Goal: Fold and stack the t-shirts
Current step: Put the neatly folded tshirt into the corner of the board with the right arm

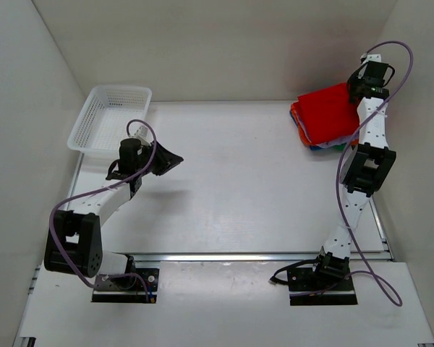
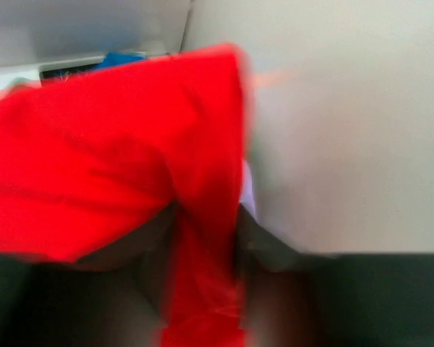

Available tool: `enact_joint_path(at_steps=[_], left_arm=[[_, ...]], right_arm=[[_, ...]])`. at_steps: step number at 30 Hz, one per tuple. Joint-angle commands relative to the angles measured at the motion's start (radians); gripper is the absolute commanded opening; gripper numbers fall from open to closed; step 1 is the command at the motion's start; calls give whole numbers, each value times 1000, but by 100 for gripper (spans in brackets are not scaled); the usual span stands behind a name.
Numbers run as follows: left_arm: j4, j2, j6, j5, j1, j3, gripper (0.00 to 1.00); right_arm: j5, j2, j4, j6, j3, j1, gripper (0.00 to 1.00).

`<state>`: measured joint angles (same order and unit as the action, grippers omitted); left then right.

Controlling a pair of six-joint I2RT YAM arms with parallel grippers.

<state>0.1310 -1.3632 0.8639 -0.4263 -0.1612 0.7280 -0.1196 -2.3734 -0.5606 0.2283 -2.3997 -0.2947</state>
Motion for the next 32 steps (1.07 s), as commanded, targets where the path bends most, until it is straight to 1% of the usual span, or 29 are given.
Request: enact_joint_path(at_steps=[1,2,3,4,5,7,8,10,12,13,14,15,16,17,18,19,20,21,22,24,25,26,29,32], left_arm=[[-27,-5,-31,-2,-6,56,37],[-39,-5,-49,-18,-5,60,38],[-53,-5,-57,-16,-11,68,40],[-59,-2,-63,-26,-6,68,52],[-73,12,-74,-35,-5,74,98],[-120,39,-98,-51,2,71,99],[-131,59,-108,-60,8,77,99],[-239,96,-175,-58,14,80,98],[-304,133,-238,-69,11,79,99],[-345,162,-273,-81,9,73,99],[-367,189,-288,-84,9,59,99],[-428,202,-299,-91,9,54,99],[-485,223,-321,-83,5,47,99],[-551,245,-351,-71,-6,44,98],[-571,265,-365,-69,-14,42,98],[-608,277,-390,-72,-15,31,99],[-635,308,-402,-78,-15,18,99],[-642,325,-405,-92,-18,5,99],[-648,361,-414,-83,-26,-8,99],[-665,423,-414,-51,-38,-36,99],[-668,435,-420,-28,-58,-39,99],[-669,462,-417,-23,-61,-41,99],[-674,521,-427,-35,-61,-64,99],[-706,498,-436,-23,-64,-49,99]], right_arm=[[-87,23,100,-27,-35,3,46],[-89,38,100,-50,-35,5,63],[-98,57,100,-66,-35,5,77],[-104,84,94,-88,-27,8,83],[-88,118,73,-87,-29,8,99],[-43,169,27,-119,-9,-4,100],[-37,222,-1,-139,34,-9,99],[41,325,-30,-171,144,-12,99],[80,502,-29,-191,383,15,99],[72,611,6,-181,542,47,99],[42,670,48,-166,624,69,99],[23,794,83,-155,793,121,99],[0,854,141,-144,877,167,99],[6,972,175,-156,1018,184,99],[50,1065,191,-187,1136,207,99],[81,1159,186,-207,1239,212,100],[112,1198,189,-225,1286,227,99],[110,1274,191,-224,1368,235,99],[110,1337,188,-224,1401,258,99],[103,1422,185,-264,1517,288,99],[103,1469,185,-271,1565,287,99],[106,1497,177,-270,1574,314,99],[110,1606,139,-276,1631,312,99],[159,1669,108,-280,1651,296,99]])
